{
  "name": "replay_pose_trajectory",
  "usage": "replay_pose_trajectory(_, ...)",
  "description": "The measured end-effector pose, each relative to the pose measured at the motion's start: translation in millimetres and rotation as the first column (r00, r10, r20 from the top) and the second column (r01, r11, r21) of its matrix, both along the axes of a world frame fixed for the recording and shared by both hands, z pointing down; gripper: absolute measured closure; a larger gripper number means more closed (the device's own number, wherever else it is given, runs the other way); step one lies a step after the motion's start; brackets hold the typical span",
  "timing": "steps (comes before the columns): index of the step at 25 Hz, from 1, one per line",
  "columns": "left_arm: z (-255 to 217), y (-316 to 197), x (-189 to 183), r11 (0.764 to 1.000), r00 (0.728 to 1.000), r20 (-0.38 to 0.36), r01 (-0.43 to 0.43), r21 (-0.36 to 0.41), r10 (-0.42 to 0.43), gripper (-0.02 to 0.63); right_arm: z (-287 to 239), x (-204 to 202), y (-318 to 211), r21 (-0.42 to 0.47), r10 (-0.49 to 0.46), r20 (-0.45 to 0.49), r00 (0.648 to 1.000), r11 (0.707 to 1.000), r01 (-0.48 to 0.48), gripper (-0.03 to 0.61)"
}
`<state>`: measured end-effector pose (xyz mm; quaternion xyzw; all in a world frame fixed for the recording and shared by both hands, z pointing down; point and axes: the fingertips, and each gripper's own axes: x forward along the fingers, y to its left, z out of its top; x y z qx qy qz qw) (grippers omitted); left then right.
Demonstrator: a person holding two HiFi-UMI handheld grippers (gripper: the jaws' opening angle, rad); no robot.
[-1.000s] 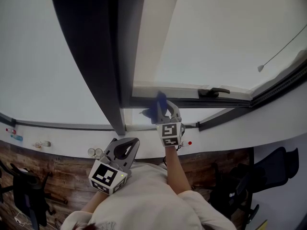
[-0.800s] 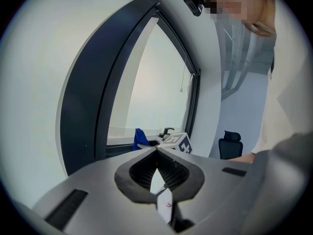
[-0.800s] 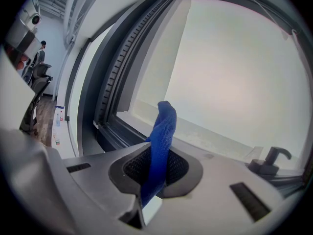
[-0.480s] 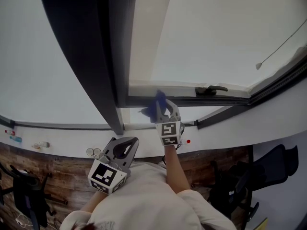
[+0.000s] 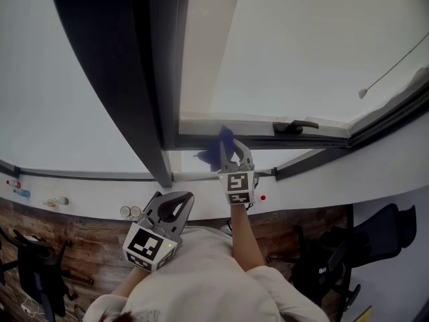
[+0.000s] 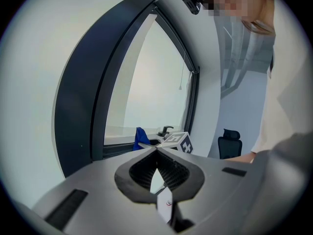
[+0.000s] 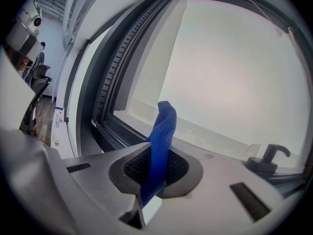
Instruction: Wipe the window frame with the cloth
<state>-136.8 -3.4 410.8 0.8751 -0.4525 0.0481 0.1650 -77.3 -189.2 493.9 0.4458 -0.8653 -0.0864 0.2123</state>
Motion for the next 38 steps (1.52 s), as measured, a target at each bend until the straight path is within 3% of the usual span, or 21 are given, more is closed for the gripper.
replay_pose_trajectory(38,1.6,-7.9,3.3,1.0,1.0,-0.015,-0.024,0.0,0.024,0.606,1.0,21.2,-5.7,-0.011,0.042,0.001,0.999,0.999,-0.042,0.534)
